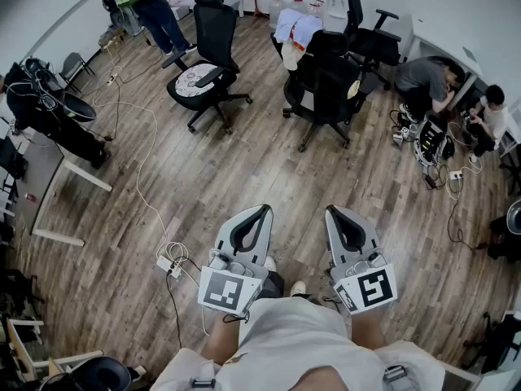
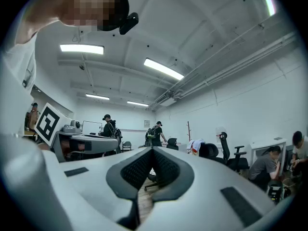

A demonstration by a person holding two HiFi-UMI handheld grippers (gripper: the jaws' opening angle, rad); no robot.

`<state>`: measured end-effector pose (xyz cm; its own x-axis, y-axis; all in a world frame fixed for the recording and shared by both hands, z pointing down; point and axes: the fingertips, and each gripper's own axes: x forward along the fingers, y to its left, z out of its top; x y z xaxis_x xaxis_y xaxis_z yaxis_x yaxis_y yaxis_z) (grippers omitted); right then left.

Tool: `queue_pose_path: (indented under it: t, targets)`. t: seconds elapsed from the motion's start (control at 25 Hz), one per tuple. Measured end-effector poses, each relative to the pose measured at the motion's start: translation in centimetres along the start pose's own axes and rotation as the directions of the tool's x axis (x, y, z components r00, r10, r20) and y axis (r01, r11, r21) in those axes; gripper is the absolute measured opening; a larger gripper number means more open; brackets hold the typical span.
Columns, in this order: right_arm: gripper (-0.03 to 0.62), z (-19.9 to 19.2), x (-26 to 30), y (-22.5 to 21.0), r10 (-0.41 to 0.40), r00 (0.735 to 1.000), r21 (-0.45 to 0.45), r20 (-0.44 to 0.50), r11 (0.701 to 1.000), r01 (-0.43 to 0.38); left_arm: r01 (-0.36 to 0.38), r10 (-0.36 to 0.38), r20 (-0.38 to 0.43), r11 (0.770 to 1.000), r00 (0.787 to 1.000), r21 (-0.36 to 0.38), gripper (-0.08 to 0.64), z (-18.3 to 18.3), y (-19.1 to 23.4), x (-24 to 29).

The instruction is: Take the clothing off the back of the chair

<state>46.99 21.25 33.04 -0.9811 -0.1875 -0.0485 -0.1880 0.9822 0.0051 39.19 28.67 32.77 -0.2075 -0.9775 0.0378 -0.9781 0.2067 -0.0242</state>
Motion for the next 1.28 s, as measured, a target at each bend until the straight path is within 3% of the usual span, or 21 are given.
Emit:
queue_pose_path:
  t: [0.28, 0.56, 1.28]
  targets:
    - [0.02, 0.0, -3.2, 0.1, 0.039, 0.999, -0.011, -0.011, 0.999, -0.039, 0.002, -0.002, -0.002, 1.0, 1.0, 0.0, 0.017, 0.0, -3.9, -0.9]
    - [0.021, -0.3, -3.0, 0.6, 0.074, 0.997, -0.017, -0.029, 0.997, -0.075, -0.005, 0.005, -0.002, 1.0, 1.0, 0.001, 0.017, 0.2, -4.3, -0.6]
    - [0.021, -1.4, 7.6, -0.5, 0.005, 0.999, -0.031, -0.053, 0.999, -0.007, 0.048, -0.048, 0.005, 0.999, 0.999, 0.012, 0.017, -0.3, 5.4, 4.6]
